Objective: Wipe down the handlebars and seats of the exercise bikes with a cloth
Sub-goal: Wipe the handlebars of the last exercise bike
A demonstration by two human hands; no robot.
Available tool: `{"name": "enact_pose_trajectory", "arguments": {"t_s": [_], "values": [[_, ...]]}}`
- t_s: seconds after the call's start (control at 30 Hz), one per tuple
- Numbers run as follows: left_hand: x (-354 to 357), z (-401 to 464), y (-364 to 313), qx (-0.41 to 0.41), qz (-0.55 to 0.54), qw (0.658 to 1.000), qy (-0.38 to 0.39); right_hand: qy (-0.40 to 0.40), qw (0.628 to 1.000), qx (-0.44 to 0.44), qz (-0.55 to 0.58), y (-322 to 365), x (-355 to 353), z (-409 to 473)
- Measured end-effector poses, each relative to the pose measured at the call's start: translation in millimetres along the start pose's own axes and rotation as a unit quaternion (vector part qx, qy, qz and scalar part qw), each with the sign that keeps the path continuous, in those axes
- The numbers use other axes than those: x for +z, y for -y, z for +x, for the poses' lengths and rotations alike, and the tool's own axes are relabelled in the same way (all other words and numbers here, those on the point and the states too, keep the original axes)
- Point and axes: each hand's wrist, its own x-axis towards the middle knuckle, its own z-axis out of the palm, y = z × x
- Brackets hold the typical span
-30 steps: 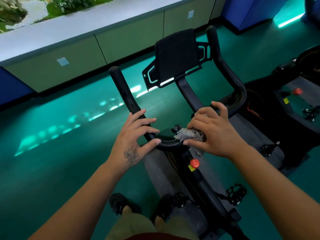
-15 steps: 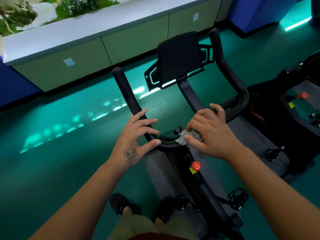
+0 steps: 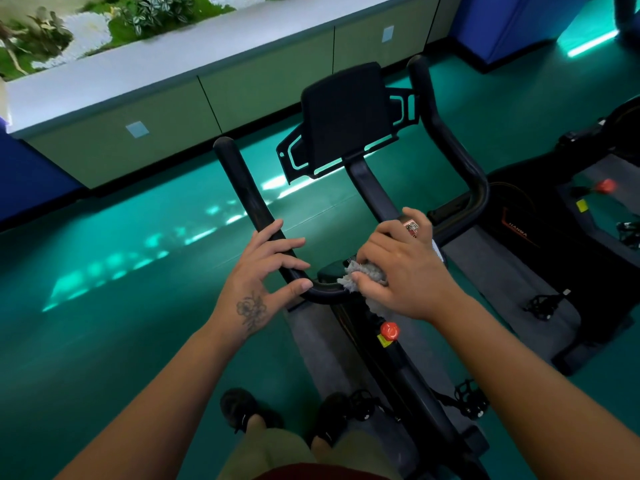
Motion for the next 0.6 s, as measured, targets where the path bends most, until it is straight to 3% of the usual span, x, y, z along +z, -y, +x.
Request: {"name": "enact_pose_trajectory", "arguments": {"t_s": [0.17,0.33,0.47,0.6], "values": [[1,2,-8,-0.002,0.022,1.0,-0.017,-0.026,0.999,0.02,-0.003,-10,-2,-2],[11,3,-33,0.031,0.059,0.998,-0.019,-0.118,0.983,0.111,0.083,11,-1,-2],[26,8,-61,0.008,-0.014,0.999,0.031,-0.162,0.941,0.211,0.207,38,-16,2],[34,14,-80,-0.074,-0.13,0.986,0.075,-0.154,0.869,0.321,0.344,61,-24,5]]}}
